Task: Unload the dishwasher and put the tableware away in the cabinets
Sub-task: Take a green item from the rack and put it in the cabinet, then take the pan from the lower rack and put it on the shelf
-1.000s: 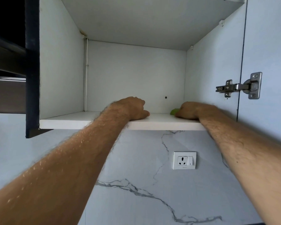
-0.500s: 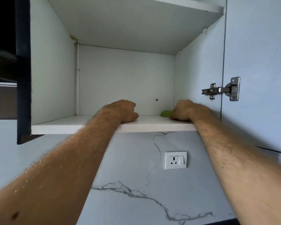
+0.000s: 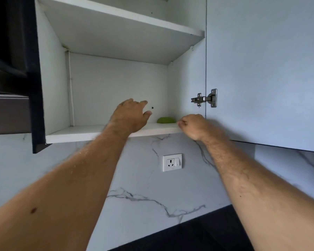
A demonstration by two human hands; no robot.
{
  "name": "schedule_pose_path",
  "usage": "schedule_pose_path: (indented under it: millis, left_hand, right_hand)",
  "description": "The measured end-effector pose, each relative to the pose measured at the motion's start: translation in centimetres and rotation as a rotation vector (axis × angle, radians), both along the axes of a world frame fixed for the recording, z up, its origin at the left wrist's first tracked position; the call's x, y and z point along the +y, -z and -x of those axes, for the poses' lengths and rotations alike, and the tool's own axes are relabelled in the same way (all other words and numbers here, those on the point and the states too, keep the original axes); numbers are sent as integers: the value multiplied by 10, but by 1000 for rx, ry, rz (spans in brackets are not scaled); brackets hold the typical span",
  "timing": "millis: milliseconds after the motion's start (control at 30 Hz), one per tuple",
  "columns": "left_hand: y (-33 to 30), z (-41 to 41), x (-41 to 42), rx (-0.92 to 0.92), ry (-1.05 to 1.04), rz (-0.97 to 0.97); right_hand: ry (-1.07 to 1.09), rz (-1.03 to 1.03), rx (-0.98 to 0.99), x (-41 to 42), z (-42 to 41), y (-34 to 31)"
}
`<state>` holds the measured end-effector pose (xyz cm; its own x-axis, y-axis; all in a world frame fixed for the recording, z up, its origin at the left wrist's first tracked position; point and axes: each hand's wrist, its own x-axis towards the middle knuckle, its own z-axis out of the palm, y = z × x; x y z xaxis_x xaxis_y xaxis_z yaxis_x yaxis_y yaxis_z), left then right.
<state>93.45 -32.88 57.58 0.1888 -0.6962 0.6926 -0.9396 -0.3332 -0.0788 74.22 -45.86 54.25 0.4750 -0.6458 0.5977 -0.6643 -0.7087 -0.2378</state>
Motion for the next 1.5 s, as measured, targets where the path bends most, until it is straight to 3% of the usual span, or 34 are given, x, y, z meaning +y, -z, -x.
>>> schedule_pose_path:
  millis: [267, 667, 1100, 1500]
  left_hand:
    - [69, 59, 67, -3, 215, 147]
    - [144, 183, 135, 101, 477, 120]
    - [224, 330, 181, 158, 755, 42]
    - [260, 520, 280, 169, 748, 96]
  right_hand:
    - [148, 203, -37, 81, 98, 31]
    - [390, 134, 57, 237, 232, 91]
    - [616, 68, 120, 327, 389, 147]
    - [820, -50, 96, 474, 577, 185]
